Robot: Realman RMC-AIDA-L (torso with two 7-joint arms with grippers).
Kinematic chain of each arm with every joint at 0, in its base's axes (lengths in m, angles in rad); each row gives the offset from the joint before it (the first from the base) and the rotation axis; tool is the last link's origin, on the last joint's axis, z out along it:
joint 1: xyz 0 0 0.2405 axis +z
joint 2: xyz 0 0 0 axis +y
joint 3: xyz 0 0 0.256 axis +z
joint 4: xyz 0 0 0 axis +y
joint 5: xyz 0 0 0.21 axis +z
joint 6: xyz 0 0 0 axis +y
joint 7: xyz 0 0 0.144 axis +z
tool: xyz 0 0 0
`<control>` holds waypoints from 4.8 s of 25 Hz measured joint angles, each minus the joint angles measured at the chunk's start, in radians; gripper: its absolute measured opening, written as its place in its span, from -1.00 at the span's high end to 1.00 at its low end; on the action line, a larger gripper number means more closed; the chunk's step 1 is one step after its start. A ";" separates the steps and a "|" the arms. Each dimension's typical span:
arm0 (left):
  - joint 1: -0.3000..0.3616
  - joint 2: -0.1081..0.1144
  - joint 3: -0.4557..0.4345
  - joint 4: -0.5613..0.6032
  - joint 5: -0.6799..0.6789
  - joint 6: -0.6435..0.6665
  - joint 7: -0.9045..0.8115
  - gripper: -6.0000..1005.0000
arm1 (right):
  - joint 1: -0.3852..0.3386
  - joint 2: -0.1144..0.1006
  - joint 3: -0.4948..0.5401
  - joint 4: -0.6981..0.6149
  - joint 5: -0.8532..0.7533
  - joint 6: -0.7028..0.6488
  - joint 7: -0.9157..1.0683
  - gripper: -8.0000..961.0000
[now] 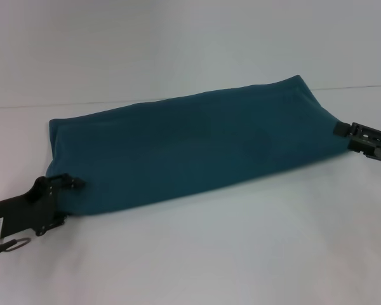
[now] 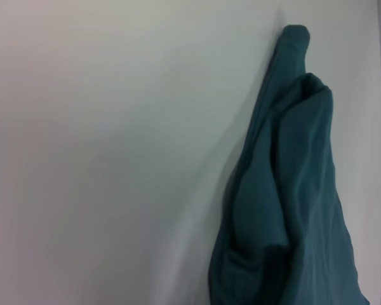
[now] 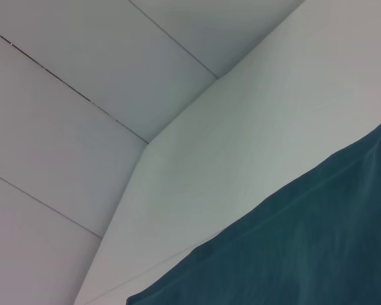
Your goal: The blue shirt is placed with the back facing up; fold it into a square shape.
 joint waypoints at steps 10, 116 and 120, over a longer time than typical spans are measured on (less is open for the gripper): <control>-0.013 -0.002 0.016 0.006 -0.001 0.010 0.025 0.21 | -0.005 0.003 0.010 0.000 0.005 -0.003 -0.001 -0.97; -0.233 -0.065 0.234 0.264 -0.261 0.225 0.209 -0.09 | 0.011 -0.018 0.014 0.060 -0.079 0.003 0.021 -0.97; -0.111 -0.027 0.223 0.259 -0.264 0.275 0.126 -0.44 | 0.053 -0.039 0.014 0.055 -0.167 -0.001 0.088 -0.97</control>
